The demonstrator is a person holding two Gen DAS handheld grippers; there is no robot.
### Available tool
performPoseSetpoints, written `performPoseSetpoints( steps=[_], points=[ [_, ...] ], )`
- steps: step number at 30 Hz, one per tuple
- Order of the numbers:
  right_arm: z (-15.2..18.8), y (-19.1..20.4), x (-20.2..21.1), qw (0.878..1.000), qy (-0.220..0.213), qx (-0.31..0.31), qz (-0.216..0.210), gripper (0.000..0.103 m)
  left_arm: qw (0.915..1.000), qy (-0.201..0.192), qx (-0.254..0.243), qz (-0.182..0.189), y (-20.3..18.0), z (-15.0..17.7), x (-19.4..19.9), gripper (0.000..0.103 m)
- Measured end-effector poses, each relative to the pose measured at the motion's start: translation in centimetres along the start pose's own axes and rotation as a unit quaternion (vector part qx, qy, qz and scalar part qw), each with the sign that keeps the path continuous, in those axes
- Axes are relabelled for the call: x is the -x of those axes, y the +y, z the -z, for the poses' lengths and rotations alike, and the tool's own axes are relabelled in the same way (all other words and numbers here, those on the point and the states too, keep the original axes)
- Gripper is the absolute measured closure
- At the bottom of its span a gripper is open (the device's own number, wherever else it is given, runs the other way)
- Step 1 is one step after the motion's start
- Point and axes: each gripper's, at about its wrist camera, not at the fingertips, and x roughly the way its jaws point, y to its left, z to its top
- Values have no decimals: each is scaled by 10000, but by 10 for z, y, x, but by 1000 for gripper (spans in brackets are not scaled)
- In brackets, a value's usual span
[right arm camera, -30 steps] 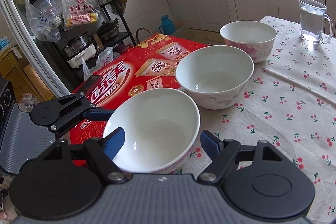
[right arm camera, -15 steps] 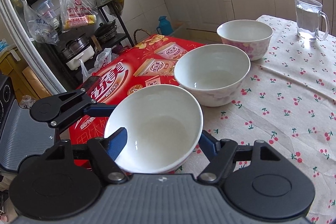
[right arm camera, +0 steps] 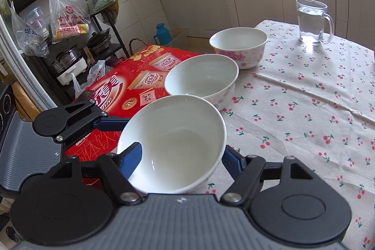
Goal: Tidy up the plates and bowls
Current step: 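Grasp the rim of a white bowl with the right tool and lift, then carry the white bowl over another white bowl and lower it in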
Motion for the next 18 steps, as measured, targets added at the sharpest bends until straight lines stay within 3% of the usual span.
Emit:
performPoseSetpoints(
  steps=[18],
  points=[
    [20,-56,47,9959,-171,-502,737,23,9962,-65,-340,800,-34,-35,-50,13]
  ],
)
